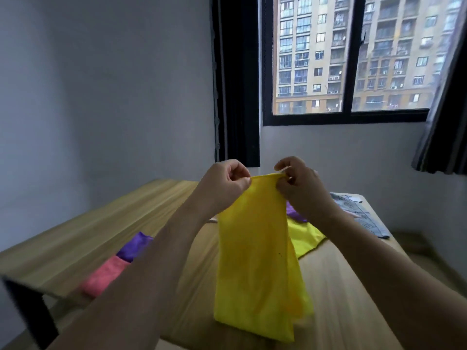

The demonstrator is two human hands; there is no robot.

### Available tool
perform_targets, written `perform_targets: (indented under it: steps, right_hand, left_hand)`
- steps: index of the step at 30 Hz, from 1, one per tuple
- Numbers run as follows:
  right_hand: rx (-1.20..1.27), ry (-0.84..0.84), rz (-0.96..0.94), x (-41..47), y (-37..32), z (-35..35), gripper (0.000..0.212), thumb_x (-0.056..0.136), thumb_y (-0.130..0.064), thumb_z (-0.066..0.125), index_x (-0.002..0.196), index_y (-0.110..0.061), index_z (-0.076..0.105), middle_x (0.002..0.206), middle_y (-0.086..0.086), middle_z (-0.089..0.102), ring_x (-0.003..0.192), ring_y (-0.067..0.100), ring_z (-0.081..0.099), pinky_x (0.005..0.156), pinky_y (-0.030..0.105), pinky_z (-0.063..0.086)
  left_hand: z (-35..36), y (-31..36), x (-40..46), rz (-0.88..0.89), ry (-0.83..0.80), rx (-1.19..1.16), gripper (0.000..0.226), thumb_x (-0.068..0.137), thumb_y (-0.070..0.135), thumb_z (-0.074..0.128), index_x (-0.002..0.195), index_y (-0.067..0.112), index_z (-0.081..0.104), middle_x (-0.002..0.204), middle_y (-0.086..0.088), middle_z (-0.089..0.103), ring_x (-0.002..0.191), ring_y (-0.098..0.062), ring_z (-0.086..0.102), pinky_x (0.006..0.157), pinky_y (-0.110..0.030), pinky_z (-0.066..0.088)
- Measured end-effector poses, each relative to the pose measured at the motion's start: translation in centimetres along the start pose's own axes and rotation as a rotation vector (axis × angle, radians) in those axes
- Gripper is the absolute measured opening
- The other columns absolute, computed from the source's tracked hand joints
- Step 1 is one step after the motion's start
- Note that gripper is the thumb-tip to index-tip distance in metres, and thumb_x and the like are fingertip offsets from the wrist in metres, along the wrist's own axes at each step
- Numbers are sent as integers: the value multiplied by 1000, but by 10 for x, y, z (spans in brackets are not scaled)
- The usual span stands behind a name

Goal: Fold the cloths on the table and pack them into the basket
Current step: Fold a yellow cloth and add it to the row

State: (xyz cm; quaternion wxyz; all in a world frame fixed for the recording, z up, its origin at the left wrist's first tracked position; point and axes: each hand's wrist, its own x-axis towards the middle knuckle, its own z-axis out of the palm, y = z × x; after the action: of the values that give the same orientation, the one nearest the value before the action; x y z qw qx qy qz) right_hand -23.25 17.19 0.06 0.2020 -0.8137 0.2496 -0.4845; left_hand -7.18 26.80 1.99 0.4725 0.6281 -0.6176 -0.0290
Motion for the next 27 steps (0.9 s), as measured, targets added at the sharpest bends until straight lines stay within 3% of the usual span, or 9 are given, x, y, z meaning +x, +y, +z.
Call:
perform_targets:
  steps: [4, 8, 10, 13, 16, 19, 21, 23, 27]
  right_hand:
    - [-220, -9, -70, 17, -31, -21, 32, 87, -6, 56, 117, -15, 59, 94, -3, 55, 79, 13, 53, 60, 11, 37]
    - [-429, -41, -183, 20, -54, -39, 22, 90, -9, 50, 103, -13, 67, 87, 2, 64, 74, 17, 59, 63, 23, 46]
    - [-530, -47, -209, 17, -60, -46, 20, 93, -13, 47, 96, -12, 67, 86, 4, 65, 73, 19, 60, 66, 29, 48]
    - [-650, -11, -178, 8, -70, -55, 20, 96, -15, 43, 94, -9, 62, 84, 7, 65, 73, 24, 60, 69, 35, 50]
    - [-663, -8, -63, -2, -82, -57, 18, 96, -11, 42, 95, -7, 59, 84, 9, 63, 71, 24, 58, 65, 33, 49]
    - [-484, 41, 88, -11, -102, -61, 14, 90, -5, 47, 92, -6, 61, 84, 6, 59, 76, 22, 55, 64, 30, 45]
    - [-265, 48, 172, -18, -118, -67, 12, 89, -5, 52, 84, -7, 62, 82, 5, 58, 80, 21, 55, 70, 33, 49]
    - [59, 33, 266, -26, -134, -73, 18, 91, -6, 53, 76, -12, 60, 82, 7, 58, 82, 22, 57, 79, 36, 53]
    - [399, -21, 401, -29, -150, -84, 10, 94, -10, 53, 90, -7, 62, 93, 17, 54, 86, 24, 55, 88, 41, 53]
  left_hand:
    - [-30, 31, -9, 6, -145, 106, 6, 92, 27, 61, 90, 22, 63, 78, 5, 62, 68, -6, 57, 58, -16, 45]
    - [-50, 48, -27, -123, -422, 236, 19, 95, 30, 54, 100, 17, 67, 92, -3, 68, 81, -18, 65, 72, -33, 54]
    - [-55, 54, -36, -119, -467, 336, 21, 96, 30, 51, 99, 17, 67, 93, -1, 67, 84, -18, 63, 74, -31, 52]
    - [-59, 66, -48, 7, -311, 563, 20, 95, 23, 46, 88, 15, 62, 81, -2, 60, 72, -16, 57, 61, -29, 46]
    - [-62, 76, -59, 187, -52, 809, 16, 92, 17, 44, 87, 14, 59, 82, -2, 54, 76, -21, 57, 65, -33, 51]
    - [-69, 90, -71, 341, 177, 945, 12, 91, 10, 47, 90, 13, 58, 100, -4, 47, 85, -17, 46, 63, -27, 43]
    - [-76, 99, -79, 367, 241, 986, 11, 88, 5, 48, 88, 11, 57, 114, -7, 49, 94, -20, 47, 64, -25, 42]
    - [-86, 108, -83, 345, 246, 1018, 14, 86, 1, 45, 84, 13, 51, 106, -6, 52, 95, -21, 47, 66, -27, 43]
    - [-103, 117, -79, 308, 261, 976, 20, 86, -2, 40, 78, 16, 43, 74, 1, 46, 89, -19, 47, 62, -27, 37]
